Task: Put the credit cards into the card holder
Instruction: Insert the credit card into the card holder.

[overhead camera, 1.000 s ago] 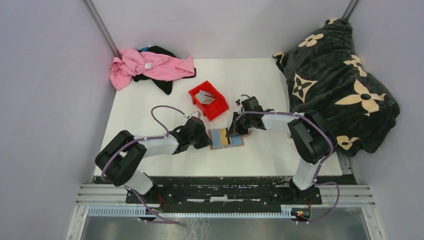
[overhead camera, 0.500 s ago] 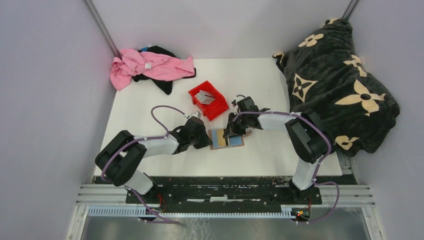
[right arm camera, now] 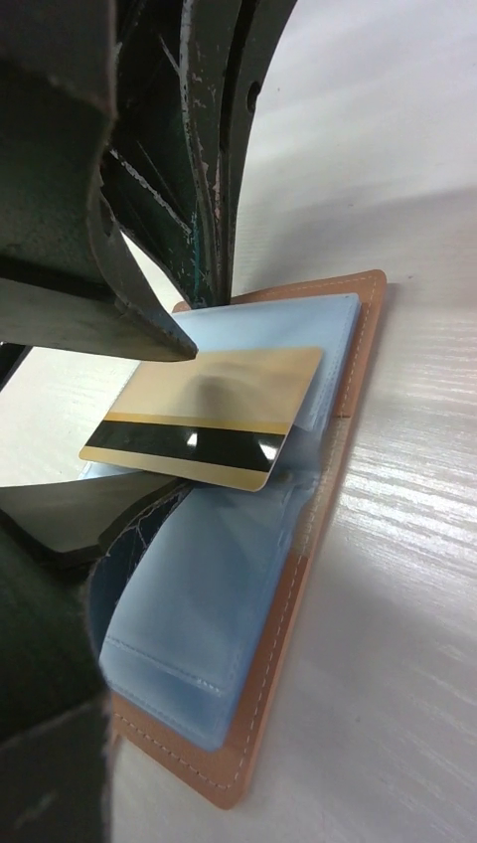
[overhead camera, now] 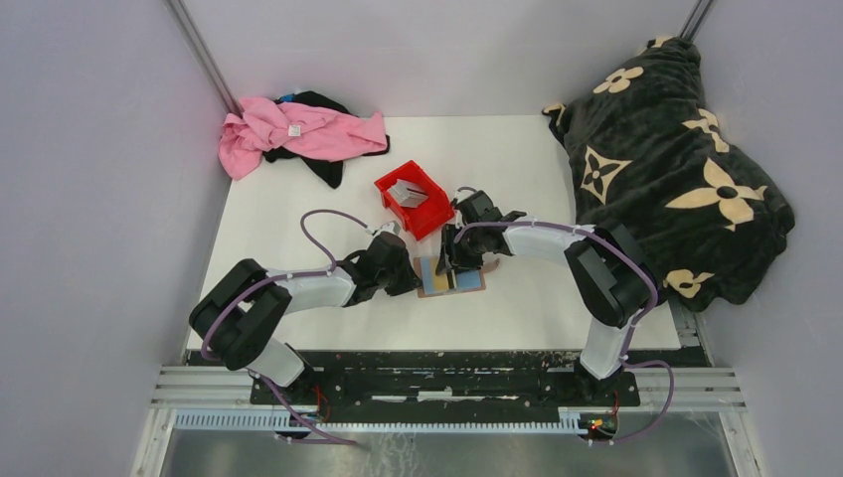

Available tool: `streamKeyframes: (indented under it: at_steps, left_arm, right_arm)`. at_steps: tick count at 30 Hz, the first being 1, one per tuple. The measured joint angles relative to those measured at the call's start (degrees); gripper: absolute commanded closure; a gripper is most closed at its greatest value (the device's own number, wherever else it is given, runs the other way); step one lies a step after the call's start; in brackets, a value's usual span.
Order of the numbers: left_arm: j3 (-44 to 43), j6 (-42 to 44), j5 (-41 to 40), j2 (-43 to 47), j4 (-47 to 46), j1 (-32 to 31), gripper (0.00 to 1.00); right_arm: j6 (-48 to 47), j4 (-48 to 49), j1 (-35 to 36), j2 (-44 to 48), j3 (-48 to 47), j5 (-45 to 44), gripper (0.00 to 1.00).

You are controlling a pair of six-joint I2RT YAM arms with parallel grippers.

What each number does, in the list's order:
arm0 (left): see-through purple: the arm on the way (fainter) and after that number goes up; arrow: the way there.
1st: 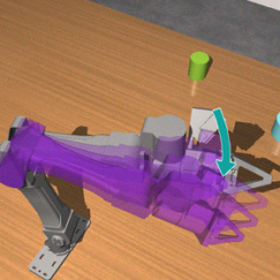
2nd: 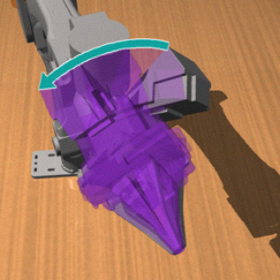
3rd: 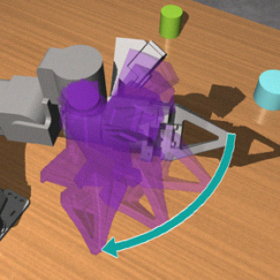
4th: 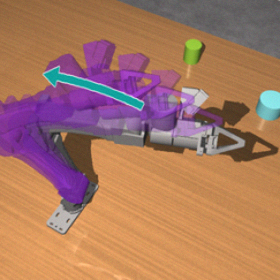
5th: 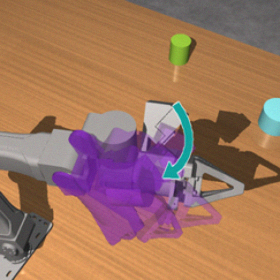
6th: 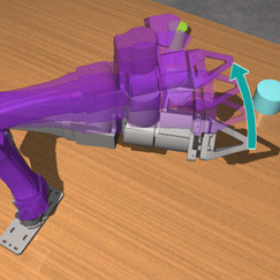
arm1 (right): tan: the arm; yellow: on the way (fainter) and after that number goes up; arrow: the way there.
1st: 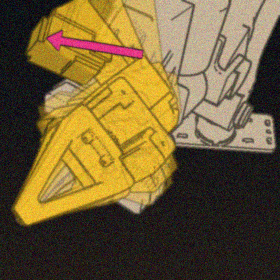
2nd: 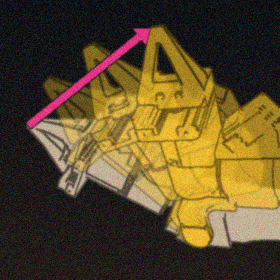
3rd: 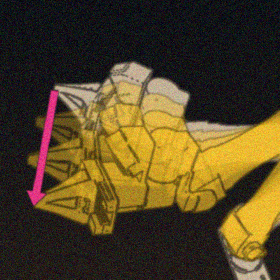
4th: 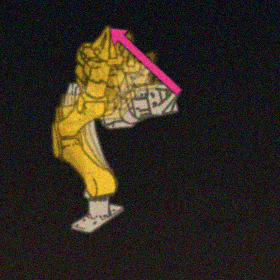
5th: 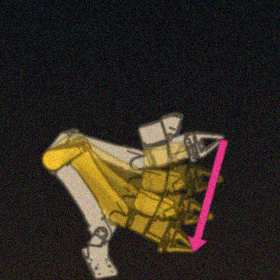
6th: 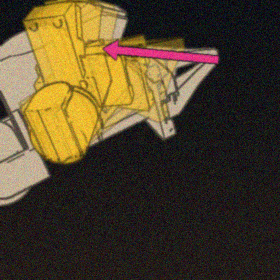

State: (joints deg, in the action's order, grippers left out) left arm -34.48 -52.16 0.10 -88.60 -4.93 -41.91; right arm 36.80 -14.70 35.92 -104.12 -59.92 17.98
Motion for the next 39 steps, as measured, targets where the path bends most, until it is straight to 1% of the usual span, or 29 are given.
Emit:
streamKeyframes:
  at_steps: [5, 10, 11, 14, 24, 30, 39]
  left_arm:
    - [0.39, 0.0, -0.04, 0.22, -0.63, -0.13, 0.97]
    - [2.12, -0.02, -0.04, 0.96, -3.3, -0.39, 0.97]
    - [2.51, -0.02, -0.02, 1.14, -3.96, -0.39, 0.97]
    - [3.41, -0.02, 0.0, 1.62, -5.55, -0.39, 0.97]
    - [6.01, 0.0, 0.11, 2.69, -9.97, -0.59, 0.97]
    - [7.63, 0.0, 2.4, 3.63, -11.3, -1.51, 0.97]
    - [9.07, 0.15, 4.57, 5.84, -10.08, -2.25, 0.97]
  right_arm:
    - [-0.87, -3.89, 1.86, -1.05, -3.04, -3.1, 0.45]
    - [-1.09, -7.23, 3.89, -2.16, -5.95, -6.23, 0.4]
    - [-1.09, -7.8, 4.28, -2.4, -6.49, -6.62, 0.34]
    - [-1.09, -9.42, 5.38, -3.15, -8.24, -8.0, 0.29]
    - [-0.66, -12.85, 7.58, -4.85, -11.58, -10.99, 0.26]
    - [-0.11, -14.12, 8.83, -5.64, -13.09, -12.74, 0.25]
    - [0.28, -16.85, 11.52, -7.5, -16.15, -15.61, 0.24]
